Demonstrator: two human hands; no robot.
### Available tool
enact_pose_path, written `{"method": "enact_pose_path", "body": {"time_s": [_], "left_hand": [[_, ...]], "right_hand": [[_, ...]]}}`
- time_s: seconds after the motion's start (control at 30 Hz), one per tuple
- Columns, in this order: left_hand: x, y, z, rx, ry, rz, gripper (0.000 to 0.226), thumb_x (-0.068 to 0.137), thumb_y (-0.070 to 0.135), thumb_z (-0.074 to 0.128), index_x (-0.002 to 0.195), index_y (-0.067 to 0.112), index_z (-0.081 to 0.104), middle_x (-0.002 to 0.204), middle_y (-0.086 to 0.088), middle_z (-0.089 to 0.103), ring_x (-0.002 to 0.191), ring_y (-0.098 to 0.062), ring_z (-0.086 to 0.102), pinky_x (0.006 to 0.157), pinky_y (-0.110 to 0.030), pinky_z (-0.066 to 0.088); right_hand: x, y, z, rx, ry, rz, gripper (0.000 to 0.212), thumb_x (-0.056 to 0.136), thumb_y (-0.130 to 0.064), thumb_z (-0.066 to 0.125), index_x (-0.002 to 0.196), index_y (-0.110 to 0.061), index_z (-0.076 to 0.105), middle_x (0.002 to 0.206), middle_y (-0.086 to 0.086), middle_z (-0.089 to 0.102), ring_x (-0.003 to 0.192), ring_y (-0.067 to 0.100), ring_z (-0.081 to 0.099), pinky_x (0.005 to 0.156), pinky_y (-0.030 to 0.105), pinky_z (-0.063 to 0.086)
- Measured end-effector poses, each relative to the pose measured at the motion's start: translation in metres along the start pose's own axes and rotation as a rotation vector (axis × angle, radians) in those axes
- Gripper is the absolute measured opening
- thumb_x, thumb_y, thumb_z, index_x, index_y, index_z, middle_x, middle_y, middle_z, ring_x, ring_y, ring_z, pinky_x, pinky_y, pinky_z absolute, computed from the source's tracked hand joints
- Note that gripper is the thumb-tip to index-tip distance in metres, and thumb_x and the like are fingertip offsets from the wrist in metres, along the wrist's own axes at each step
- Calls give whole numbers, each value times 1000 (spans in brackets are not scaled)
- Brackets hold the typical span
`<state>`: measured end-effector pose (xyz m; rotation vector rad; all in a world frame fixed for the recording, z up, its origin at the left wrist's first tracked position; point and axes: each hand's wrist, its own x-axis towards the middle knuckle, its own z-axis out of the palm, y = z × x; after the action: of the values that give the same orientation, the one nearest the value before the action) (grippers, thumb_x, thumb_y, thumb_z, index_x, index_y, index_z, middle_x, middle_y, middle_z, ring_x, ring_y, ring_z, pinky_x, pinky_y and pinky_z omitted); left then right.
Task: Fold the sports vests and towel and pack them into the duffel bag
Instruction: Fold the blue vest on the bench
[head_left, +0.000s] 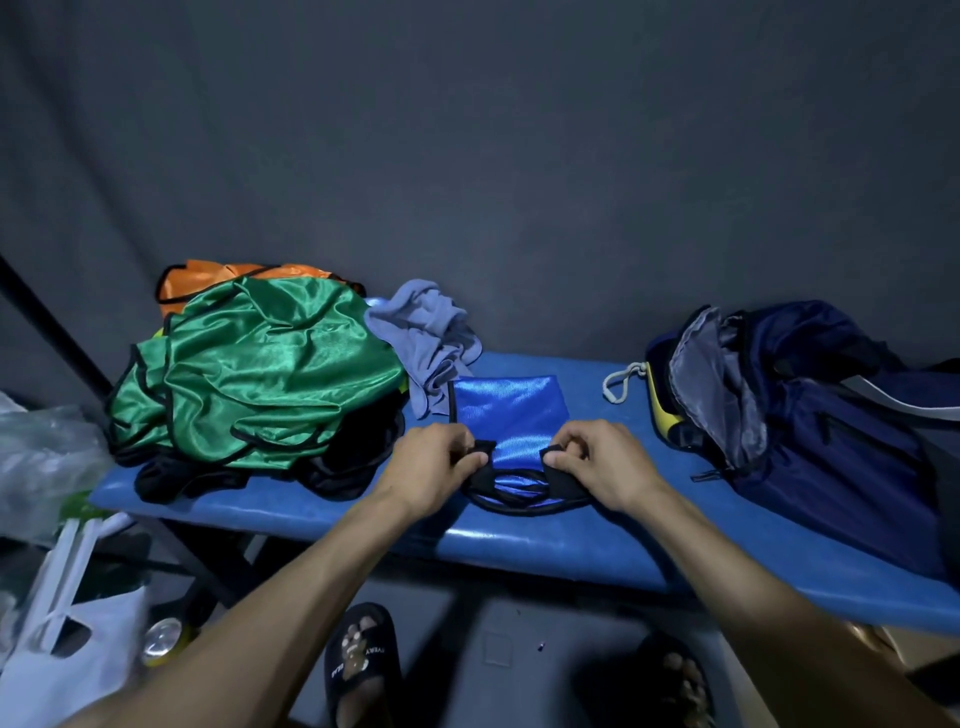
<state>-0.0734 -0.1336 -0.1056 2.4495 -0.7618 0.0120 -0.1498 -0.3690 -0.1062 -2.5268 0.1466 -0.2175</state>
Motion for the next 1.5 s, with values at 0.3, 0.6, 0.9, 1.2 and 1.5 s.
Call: {"method": "enact_pose_path", "body": {"time_s": [0.3, 0.6, 0.9, 1.2, 1.5], "left_hand": [[9, -12, 6, -68, 25, 49, 19, 83, 24, 83, 78, 30, 67, 80, 7, 62, 73, -14, 59, 70, -32, 48], [-4, -23, -14, -59, -344, 170, 58, 83, 75, 59, 122, 32, 64, 111, 11, 45, 100, 1, 54, 96, -23, 45], [-8, -19, -2, -184, -255, 93, 61, 93, 69, 51, 98, 10, 65, 96, 0, 55, 90, -17, 58, 88, -33, 47], [15, -10, 7, -425, -203, -181, 42, 101, 43, 58, 70, 15, 61, 63, 14, 55, 60, -1, 45, 66, -25, 42], [37, -20, 13, -269, -135, -332, 57, 92, 65, 55, 87, 10, 68, 79, -6, 73, 75, -22, 68, 78, -39, 54]], "right_hand": [[6, 0, 1, -244, -85, -289, 10, 96, -28, 64, 89, -23, 61, 90, -8, 60, 89, 20, 56, 79, 42, 48], [-15, 13, -22, -376, -376, -343, 72, 84, -63, 52, 144, -23, 50, 127, -8, 47, 116, 15, 48, 99, 35, 44], [-17, 15, -29, 70, -341, -112, 25, 92, -23, 61, 115, -25, 70, 104, -10, 72, 95, 9, 66, 83, 29, 49], [3, 13, -32, 468, -308, 141, 23, 105, -30, 54, 96, -14, 69, 71, 1, 57, 63, 15, 53, 64, 30, 48], [39, 8, -25, 130, -137, 152, 28, 100, -42, 58, 77, -27, 65, 74, -11, 65, 71, 5, 58, 65, 25, 42]]}}
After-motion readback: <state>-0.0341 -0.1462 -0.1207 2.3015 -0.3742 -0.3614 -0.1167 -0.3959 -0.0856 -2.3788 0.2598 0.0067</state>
